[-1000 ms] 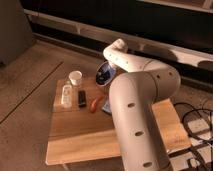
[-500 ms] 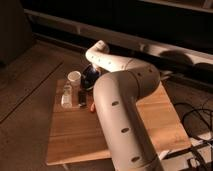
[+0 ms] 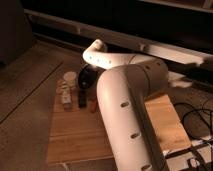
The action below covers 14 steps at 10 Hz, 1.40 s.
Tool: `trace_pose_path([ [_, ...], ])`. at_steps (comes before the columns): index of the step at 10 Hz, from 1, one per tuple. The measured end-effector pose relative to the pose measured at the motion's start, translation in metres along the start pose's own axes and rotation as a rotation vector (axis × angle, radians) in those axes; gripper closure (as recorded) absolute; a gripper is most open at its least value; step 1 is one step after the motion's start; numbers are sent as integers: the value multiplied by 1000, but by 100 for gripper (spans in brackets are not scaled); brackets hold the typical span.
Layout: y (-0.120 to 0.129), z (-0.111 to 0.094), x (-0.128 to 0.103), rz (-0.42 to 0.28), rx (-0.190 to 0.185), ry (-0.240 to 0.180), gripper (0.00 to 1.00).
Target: Drag the ceramic bowl in a circle
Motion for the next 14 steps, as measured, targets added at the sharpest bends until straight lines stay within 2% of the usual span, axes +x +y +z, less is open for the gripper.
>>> trace_pose_path([
  [3, -47, -2, 46, 87, 51, 36, 100],
  [4, -55, 0, 53, 101, 58, 43, 100],
  [6, -60, 7, 56, 102, 65, 52, 100],
  [10, -58, 27, 46, 51, 74, 62, 100],
  [12, -78, 30, 47, 53, 100, 69, 100],
  [14, -112, 31, 51, 77, 137, 75, 100],
])
